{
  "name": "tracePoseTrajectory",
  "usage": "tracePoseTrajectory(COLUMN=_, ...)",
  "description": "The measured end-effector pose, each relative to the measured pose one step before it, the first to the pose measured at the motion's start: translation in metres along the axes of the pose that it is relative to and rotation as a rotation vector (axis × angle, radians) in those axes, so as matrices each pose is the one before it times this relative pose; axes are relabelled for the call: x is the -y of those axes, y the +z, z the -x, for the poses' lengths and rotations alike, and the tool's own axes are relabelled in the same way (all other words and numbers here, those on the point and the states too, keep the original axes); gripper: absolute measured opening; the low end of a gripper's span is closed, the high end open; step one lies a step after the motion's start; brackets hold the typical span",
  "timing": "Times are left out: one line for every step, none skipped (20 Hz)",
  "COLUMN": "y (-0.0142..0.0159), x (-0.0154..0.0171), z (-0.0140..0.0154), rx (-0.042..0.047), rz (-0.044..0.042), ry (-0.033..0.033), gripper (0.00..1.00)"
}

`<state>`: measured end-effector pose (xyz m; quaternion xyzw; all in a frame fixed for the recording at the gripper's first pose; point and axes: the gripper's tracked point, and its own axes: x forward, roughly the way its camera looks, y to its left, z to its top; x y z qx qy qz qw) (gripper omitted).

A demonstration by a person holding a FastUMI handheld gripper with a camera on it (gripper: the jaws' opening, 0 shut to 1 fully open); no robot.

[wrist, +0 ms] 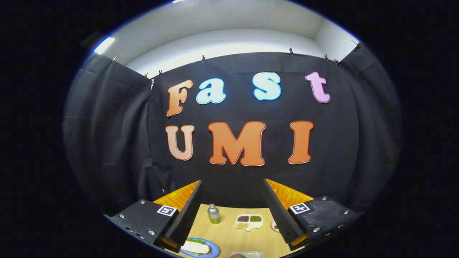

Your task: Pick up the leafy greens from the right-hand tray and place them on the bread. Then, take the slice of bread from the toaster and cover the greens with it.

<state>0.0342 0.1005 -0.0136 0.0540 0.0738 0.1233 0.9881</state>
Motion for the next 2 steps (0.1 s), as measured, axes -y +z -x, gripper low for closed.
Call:
tracePoseTrajectory(y=0.00864, x=0.00518, z=0.00429, rx=0.02063, rz=0.01532, ry=-0.02070, gripper=0.98)
tracePoseTrajectory(y=0.00978, x=0.00307, z=0.00279, rx=0.02176, rz=0.00799, ry=-0.01388, gripper=0.98)
